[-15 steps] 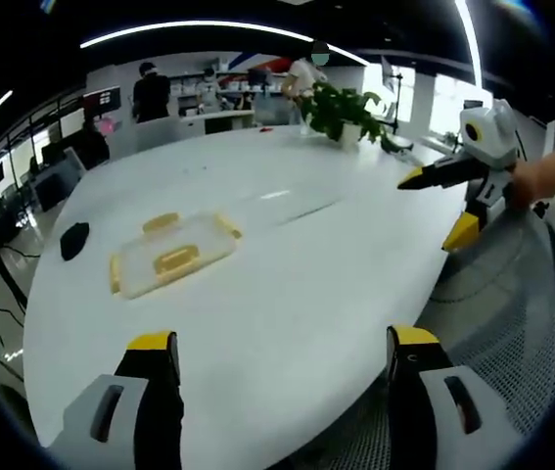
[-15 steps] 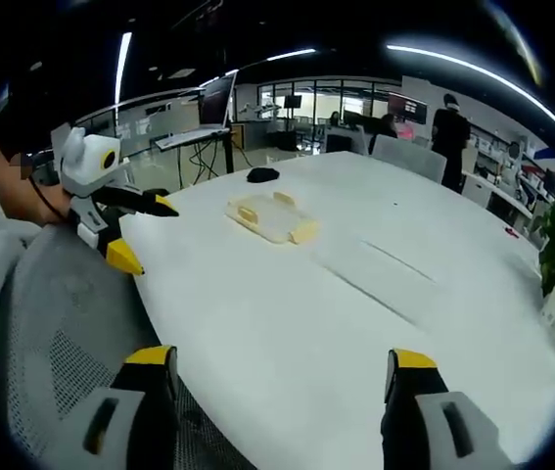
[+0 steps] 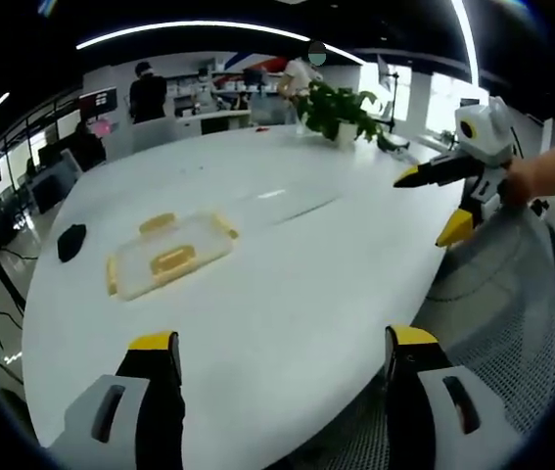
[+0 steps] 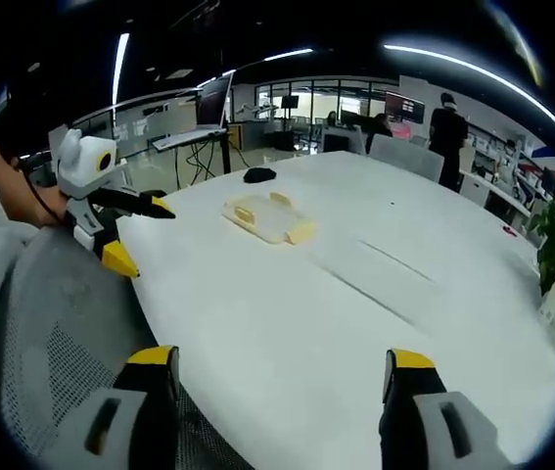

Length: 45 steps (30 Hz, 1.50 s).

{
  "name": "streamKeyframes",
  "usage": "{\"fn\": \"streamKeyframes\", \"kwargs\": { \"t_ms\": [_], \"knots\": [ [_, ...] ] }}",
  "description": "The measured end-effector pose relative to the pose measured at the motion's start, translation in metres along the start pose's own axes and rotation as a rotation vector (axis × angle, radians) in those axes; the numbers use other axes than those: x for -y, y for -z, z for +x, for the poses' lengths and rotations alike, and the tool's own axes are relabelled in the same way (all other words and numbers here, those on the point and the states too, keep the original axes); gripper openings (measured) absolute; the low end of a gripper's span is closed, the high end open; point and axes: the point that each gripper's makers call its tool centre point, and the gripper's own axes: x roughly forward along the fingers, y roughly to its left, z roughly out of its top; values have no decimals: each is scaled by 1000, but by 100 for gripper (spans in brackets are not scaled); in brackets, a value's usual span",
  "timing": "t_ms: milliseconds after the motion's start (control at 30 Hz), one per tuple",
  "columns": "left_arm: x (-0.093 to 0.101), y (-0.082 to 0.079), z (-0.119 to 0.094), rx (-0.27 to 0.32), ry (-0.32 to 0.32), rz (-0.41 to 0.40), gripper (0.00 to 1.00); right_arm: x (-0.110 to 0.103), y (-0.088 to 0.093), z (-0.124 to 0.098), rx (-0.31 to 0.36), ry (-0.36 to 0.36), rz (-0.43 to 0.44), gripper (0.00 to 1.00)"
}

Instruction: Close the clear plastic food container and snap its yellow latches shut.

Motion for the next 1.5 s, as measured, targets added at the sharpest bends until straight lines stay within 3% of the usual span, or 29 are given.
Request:
{"fn": "streamKeyframes", "kwargs": {
  "t_ms": [533,1000,1500],
  "knots": [
    [8,-6,0,15,32,52,81,-2,-1,0,1,8,-29,85],
    [8,-5,-1,16,47,27,80,-5,0,2,-12,1,-36,84],
    [-3,-3,-1,3,19,-13,81,-9,-3,7,-9,-63,11,83]
  ]
}}
